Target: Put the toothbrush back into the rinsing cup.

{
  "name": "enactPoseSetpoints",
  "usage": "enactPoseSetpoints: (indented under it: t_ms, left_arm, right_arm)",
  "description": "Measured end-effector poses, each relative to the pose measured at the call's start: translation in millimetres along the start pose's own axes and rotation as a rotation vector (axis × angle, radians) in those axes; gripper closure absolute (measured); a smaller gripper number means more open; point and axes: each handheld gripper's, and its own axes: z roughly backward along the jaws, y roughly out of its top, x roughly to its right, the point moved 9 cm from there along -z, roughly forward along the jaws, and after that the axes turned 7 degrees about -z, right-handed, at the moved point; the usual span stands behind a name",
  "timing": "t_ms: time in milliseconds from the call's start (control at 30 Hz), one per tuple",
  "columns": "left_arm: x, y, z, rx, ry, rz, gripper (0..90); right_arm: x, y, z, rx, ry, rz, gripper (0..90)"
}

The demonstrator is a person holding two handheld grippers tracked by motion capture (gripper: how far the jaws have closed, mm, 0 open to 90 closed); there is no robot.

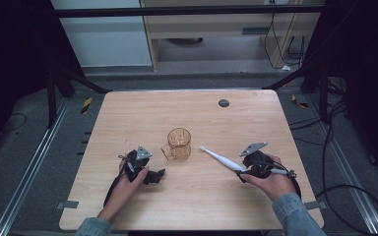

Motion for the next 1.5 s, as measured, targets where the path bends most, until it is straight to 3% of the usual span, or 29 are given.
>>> enactPoseSetpoints:
  t_ms: [433, 800, 1033, 1500]
  left_arm:
    - [0.0, 0.0, 0.0, 0.000, 0.000, 0.000, 0.0]
    - [0.0, 0.0, 0.0, 0.000, 0.000, 0.000, 0.0]
    - [0.0, 0.0, 0.0, 0.000, 0.000, 0.001, 0.0]
    - [0.0, 0.0, 0.0, 0.000, 0.000, 0.001, 0.0]
  right_arm:
    - [-3.2, 19.4, -7.4, -0.092, 0.026, 0.033, 51.8]
    - [-4.7, 34.1, -11.0, -0.126, 0.031, 0.066, 58.3]
    - [-6.7, 39.9, -16.7, -0.154, 0.042, 0.076, 59.7]
    - [-13.8, 44.6, -44.6, -0.223, 0.065, 0.104, 58.7]
